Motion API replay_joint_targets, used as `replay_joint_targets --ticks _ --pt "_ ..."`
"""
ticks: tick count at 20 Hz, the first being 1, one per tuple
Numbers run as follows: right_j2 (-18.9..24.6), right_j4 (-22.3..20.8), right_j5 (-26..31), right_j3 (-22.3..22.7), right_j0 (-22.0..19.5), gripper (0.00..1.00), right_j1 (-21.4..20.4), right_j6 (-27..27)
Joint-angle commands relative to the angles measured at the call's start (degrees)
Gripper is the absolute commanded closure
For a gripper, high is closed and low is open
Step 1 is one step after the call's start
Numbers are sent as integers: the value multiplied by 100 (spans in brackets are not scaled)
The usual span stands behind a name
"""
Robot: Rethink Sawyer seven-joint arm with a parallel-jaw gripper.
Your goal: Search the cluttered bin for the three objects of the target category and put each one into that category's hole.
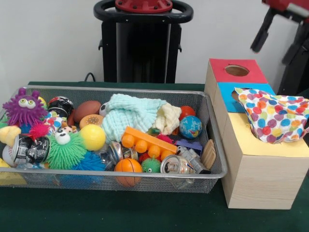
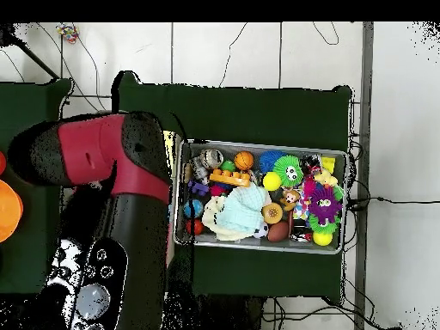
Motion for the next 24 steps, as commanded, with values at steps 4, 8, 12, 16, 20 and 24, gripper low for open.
replay_joint_targets --ticks 4,8,12,16,20,24 --pt "999 -5 549 -61 -367 0 55 -703" --pt "1059 -272 -19 266 -412 0 133 -781" --pt "1084 -500 -634 689 -429 0 184 -732" --pt "1169 -471 -1022 1024 -504 0 194 -562" --pt "1299 -415 -1106 1161 -596 0 161 -529" --pt "1351 -500 -1285 1222 -641 0 177 -463"
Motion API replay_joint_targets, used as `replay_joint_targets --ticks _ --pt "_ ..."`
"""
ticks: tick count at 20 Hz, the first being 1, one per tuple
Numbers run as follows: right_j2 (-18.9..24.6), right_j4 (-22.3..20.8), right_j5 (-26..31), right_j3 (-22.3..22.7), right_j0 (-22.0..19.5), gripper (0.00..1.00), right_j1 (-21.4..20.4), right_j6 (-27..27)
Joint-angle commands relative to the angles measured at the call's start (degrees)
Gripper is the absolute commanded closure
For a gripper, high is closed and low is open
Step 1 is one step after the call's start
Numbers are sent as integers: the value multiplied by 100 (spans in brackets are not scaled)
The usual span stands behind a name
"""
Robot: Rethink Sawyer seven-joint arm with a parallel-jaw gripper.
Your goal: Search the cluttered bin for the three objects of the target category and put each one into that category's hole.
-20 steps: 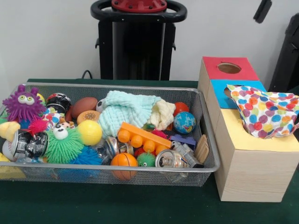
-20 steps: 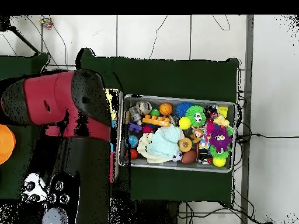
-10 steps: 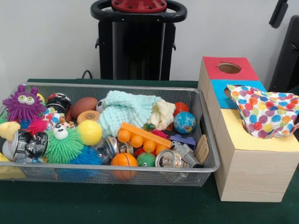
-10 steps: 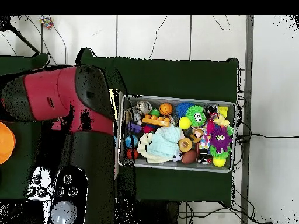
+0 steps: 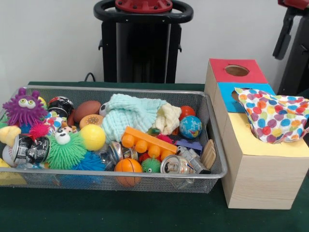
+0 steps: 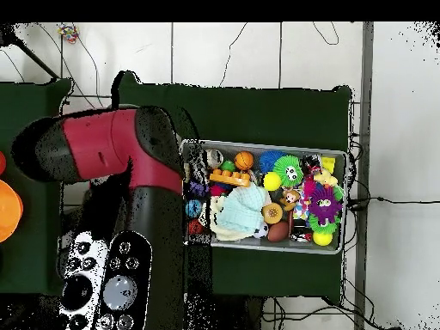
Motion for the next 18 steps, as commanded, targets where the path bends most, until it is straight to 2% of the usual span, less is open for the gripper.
replay_joint_targets --ticks 1,5,18 --pt "692 -326 -206 1024 -275 0 373 -459" --pt "755 -410 -248 1024 -339 0 387 -528" --pt "804 -969 -17 510 -309 0 612 -617"
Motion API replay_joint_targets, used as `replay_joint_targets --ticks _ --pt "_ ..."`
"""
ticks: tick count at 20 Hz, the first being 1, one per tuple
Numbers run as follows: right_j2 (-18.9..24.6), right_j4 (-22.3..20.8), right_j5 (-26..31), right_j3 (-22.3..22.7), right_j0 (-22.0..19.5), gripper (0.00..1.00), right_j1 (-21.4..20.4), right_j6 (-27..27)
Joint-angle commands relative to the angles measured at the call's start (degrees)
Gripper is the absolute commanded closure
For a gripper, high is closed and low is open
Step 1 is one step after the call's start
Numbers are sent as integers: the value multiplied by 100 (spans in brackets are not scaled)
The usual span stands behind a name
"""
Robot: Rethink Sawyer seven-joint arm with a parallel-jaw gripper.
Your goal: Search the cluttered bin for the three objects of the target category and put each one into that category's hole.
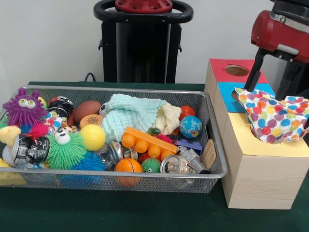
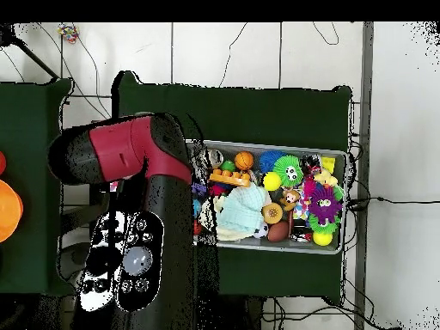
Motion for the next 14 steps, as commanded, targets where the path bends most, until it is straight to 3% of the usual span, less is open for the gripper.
replay_joint_targets --ticks 1,6,14 --pt "495 -471 40 209 -135 0 355 -627" --pt "123 -744 -499 423 189 0 383 219" --pt "-466 -1168 -1014 717 762 0 177 934"
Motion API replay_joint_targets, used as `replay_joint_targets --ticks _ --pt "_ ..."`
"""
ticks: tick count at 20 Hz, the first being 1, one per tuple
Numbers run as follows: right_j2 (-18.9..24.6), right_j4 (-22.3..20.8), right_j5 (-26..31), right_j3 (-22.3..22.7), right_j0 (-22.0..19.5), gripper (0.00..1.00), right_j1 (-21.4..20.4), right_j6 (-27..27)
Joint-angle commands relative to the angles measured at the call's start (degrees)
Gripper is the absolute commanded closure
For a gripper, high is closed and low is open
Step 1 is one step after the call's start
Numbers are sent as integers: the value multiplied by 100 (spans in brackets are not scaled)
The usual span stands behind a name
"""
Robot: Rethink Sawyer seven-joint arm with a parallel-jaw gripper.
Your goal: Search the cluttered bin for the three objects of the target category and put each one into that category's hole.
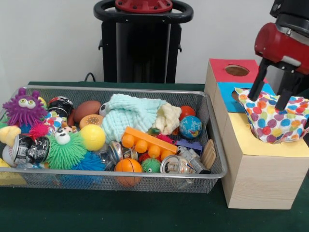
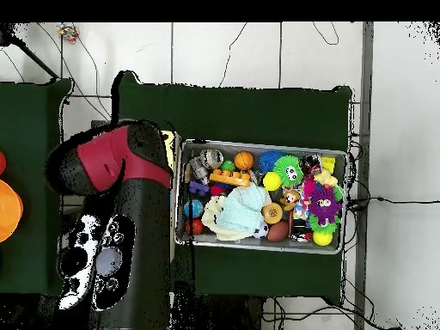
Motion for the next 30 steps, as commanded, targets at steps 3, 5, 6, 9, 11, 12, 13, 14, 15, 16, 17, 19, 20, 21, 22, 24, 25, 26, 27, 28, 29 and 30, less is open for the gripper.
replay_joint_targets --ticks 3,5,6,9,11,12,13,14,15,16,17,19,20,21,22,24,25,26,27,28,29,30 --pt "-411 -421 -427 855 499 0 -52 1064" --pt "-380 -288 -360 897 485 0 -74 994" --pt "-351 -219 -324 910 463 0 -80 945" --pt "272 648 151 1245 -59 0 -102 849" --pt "580 1033 476 1291 -337 0 -65 623" --pt "589 1038 578 1206 -356 0 -50 476" --pt "568 1049 682 1138 -351 0 -41 389" --pt "504 1021 727 1083 -317 0 -40 350" --pt "453 1011 782 1039 -294 0 -36 333" --pt "442 1020 792 1019 -310 0 -16 309" --pt "422 996 769 984 -318 0 22 280" --pt "499 987 648 938 -417 0 147 182" --pt "541 966 539 927 -453 0 208 153" --pt "556 946 434 949 -467 0 234 175" --pt "535 906 399 922 -456 0 252 189" --pt "483 821 355 843 -422 0 292 209" --pt "449 773 341 796 -398 0 306 215" --pt "422 739 358 721 -376 0 346 223" --pt "382 689 347 657 -344 0 371 224" --pt "276 551 216 571 -258 0 389 239" --pt "154 442 119 504 -158 0 409 314" --pt "-46 242 -61 393 1 0 431 402"
